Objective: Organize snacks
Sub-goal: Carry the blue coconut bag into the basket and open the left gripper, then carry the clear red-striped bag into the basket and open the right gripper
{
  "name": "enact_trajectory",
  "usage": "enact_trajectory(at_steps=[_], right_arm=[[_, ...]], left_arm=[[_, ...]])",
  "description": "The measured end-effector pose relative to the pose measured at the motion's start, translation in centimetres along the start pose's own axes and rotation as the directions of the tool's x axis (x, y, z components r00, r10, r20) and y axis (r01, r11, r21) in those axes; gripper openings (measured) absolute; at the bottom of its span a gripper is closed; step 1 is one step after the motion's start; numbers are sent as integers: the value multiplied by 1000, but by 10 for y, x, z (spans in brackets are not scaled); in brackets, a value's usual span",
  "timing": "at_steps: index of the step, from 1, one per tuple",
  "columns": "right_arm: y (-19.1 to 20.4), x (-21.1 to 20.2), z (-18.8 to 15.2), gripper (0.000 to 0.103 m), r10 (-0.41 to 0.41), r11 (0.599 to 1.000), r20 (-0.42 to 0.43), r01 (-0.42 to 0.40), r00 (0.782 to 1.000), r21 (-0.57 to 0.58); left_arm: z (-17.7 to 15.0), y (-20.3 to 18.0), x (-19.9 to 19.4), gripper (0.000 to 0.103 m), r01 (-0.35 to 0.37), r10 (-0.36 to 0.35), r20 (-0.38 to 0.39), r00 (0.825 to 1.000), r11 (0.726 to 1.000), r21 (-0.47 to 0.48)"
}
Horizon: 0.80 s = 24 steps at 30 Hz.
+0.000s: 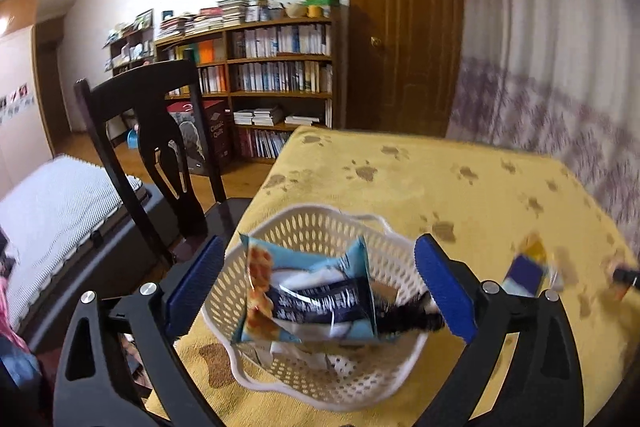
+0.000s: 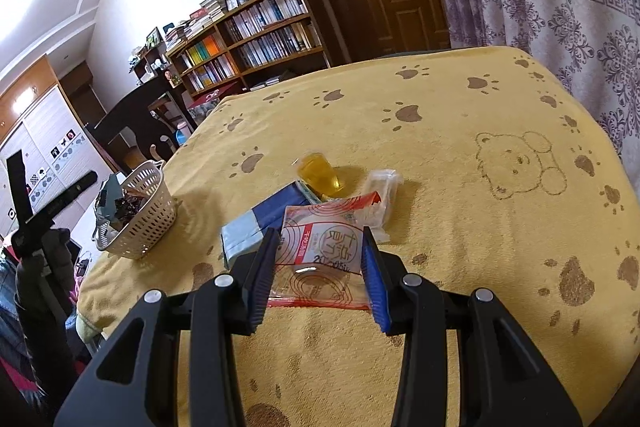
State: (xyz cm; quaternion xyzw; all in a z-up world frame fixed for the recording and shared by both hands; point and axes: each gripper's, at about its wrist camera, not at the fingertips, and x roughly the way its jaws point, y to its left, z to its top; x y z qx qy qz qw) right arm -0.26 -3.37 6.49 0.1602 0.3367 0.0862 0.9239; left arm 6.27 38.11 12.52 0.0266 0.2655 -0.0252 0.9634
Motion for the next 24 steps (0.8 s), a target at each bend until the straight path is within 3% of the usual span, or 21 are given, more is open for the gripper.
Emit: enact_trajectory(at_steps=[3,9,14,24], right_arm=[[0,0,0,41,0,1000,1,0,1000,-2],[2,3,-2,41,2,1000,-10,-3,1000,-7],[7,8,-5,41,9,1000,-27,-10,1000,-16],[18,8,-9,41,29,999,-34,-31,999,-37]], left_arm=[[-7,0,7,97,-14,15,-29,999,1000,14],[-10,22,19,97,-60,57,-59,997,997,-44],[-12,37,25,97,-132,129,-40,991,989,-66],[-9,45,35,100,-177,176,-18,984,978,-113]])
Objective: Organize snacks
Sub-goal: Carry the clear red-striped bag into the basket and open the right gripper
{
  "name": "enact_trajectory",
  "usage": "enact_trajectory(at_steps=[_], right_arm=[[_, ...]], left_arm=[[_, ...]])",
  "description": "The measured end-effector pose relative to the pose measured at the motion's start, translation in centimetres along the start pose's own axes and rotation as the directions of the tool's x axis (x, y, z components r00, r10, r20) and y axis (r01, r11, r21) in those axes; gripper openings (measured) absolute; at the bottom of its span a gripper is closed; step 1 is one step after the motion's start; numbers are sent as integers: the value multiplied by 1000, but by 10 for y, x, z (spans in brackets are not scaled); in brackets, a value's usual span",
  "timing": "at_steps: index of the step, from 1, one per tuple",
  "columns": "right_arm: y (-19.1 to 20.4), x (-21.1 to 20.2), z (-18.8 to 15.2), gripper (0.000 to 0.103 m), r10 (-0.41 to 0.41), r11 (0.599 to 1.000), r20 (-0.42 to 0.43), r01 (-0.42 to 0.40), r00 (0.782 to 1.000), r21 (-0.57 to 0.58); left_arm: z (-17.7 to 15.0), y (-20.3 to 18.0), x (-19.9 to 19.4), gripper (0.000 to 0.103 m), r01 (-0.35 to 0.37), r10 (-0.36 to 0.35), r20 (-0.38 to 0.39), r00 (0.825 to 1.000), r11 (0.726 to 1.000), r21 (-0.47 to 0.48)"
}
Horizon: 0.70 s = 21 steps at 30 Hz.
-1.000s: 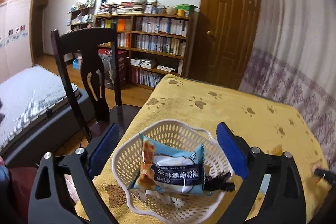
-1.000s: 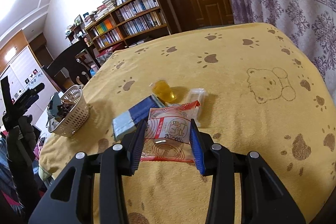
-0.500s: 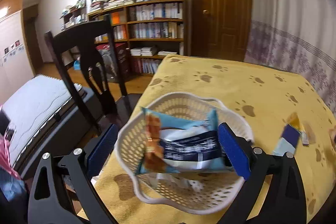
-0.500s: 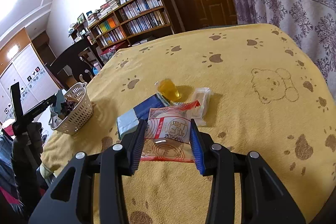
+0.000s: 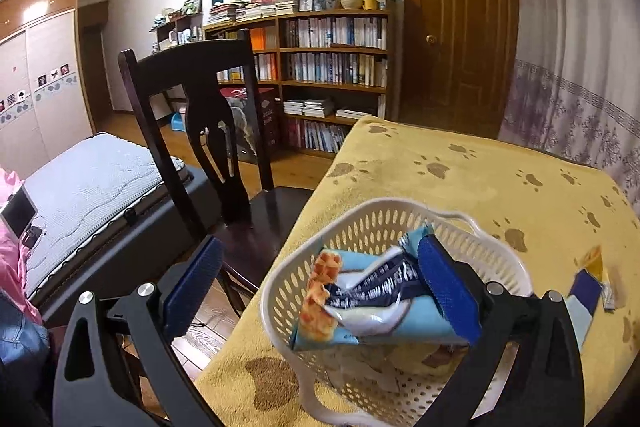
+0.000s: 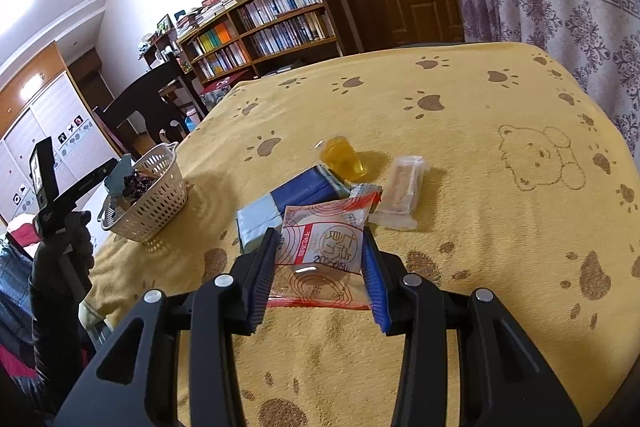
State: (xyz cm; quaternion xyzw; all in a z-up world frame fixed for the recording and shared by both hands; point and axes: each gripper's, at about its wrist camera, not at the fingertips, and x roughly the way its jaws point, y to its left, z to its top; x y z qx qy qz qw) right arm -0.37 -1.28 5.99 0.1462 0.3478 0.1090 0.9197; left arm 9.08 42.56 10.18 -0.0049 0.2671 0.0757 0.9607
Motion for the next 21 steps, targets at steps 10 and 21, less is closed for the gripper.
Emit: enact_trajectory(at_steps=[10,21], right_arm=[[13,1,-4,41,28,999,-9,-28,1000,-28],[60,11,11,41,140,988,-22,-141,990,-55]], left_arm=[[11,6,31,100,-70,66,-63,996,995,-65],[19,22,6,100,10,-9,2,1000,990,-144]])
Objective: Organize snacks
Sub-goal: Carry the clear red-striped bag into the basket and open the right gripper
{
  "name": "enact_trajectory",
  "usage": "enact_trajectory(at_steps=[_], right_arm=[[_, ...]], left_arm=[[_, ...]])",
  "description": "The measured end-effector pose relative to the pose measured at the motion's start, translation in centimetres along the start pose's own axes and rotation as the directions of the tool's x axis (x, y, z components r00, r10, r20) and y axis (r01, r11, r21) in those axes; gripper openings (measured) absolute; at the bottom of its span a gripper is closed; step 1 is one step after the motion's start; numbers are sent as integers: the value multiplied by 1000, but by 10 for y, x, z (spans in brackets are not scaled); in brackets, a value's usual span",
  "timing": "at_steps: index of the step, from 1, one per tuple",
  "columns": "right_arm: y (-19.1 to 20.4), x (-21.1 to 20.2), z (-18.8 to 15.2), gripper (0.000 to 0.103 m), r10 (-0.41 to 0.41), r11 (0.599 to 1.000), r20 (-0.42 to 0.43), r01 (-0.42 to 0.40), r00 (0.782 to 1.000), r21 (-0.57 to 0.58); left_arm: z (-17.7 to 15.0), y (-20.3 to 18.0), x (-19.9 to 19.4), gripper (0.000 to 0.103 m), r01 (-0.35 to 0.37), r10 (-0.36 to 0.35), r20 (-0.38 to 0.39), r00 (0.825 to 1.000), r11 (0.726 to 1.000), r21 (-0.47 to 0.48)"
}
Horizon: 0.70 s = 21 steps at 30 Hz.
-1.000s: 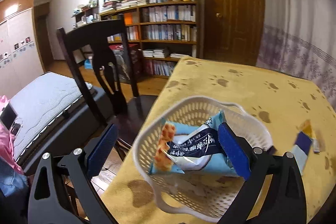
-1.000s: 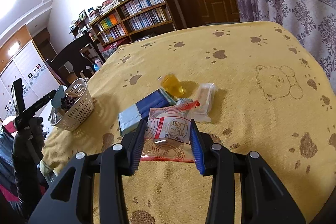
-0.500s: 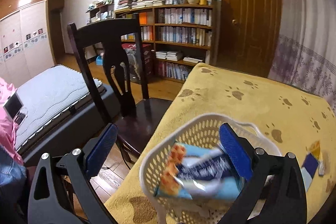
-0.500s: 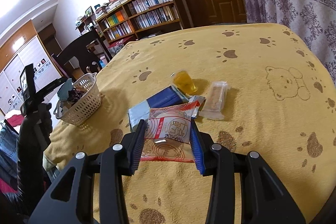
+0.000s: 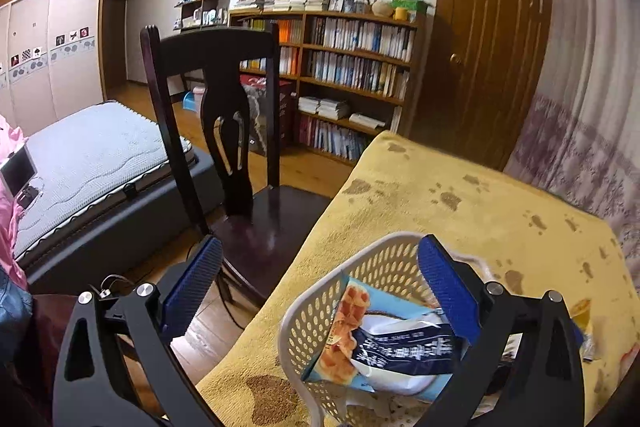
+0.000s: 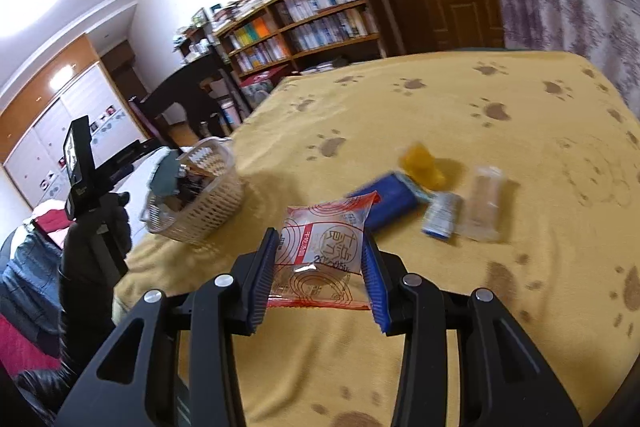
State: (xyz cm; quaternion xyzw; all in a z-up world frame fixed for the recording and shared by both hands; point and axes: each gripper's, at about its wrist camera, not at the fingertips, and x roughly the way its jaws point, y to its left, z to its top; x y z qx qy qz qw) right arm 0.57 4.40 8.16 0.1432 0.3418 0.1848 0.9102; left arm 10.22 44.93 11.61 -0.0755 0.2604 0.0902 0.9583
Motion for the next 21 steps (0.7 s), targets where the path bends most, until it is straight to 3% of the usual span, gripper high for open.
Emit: enact_trajectory(at_steps=[12,21], right_arm=[[127,48,44,41,144,971,-57,-152,988,-186],[190,97,41,41,171,944,-160,-208,972,-257]], left_arm=[[26,15,-60,100,96,-89,142,986,994,-46],[34,32,-84,100,138,-117,196,974,986,-98]])
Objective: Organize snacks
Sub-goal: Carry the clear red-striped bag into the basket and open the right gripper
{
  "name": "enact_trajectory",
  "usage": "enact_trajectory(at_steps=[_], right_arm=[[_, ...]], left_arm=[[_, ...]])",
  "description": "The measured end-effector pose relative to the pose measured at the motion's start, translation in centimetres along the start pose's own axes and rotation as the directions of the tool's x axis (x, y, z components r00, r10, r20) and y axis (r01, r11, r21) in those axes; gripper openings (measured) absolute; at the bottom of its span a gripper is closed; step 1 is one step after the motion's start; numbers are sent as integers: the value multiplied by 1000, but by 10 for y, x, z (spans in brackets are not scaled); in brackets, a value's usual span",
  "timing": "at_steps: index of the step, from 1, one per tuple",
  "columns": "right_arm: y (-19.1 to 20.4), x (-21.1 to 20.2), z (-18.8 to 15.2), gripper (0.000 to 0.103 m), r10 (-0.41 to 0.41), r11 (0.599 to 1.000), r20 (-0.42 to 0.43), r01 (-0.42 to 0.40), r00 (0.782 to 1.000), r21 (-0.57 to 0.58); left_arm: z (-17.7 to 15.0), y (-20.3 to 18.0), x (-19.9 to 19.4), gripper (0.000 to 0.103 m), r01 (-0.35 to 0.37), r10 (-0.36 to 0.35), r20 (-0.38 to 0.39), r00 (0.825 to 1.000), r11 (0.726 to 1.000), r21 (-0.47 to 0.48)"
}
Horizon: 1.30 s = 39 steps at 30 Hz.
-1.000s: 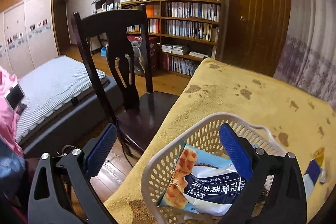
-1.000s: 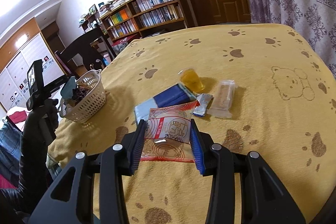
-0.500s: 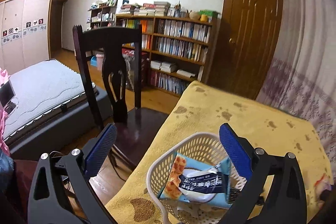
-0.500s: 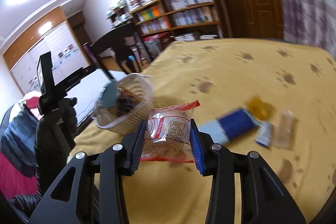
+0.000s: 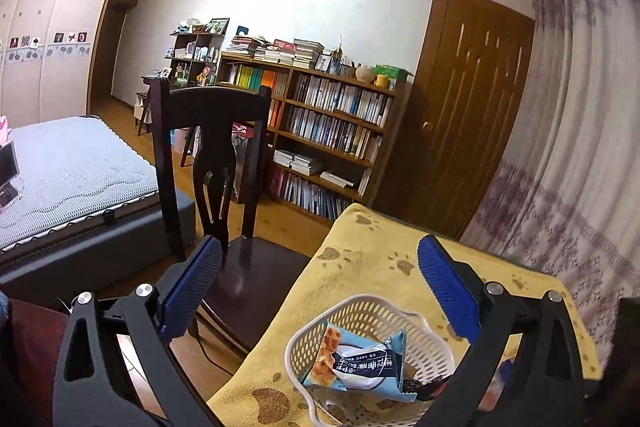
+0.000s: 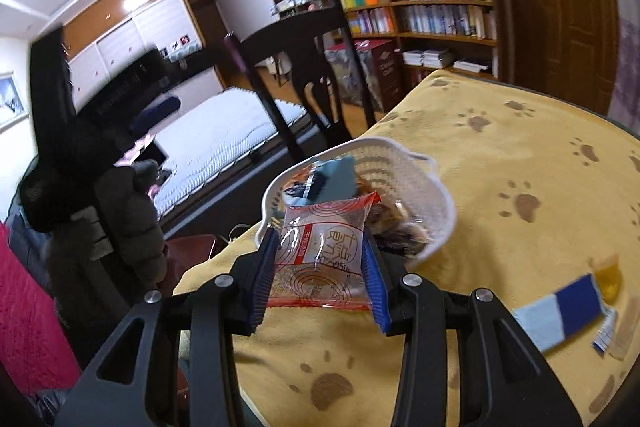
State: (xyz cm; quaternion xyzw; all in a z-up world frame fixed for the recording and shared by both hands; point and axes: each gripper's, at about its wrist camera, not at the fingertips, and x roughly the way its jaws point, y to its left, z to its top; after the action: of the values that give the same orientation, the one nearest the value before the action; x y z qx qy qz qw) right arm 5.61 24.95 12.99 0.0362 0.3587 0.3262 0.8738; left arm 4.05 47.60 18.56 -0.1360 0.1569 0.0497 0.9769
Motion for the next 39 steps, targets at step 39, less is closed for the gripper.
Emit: enact_trajectory(at_steps=[39], right_arm=[[3,55,41,42,-130,991,21,130,991,-19]], left_arm=[[5,7,1,100,37,-37,8,999,998,-42]])
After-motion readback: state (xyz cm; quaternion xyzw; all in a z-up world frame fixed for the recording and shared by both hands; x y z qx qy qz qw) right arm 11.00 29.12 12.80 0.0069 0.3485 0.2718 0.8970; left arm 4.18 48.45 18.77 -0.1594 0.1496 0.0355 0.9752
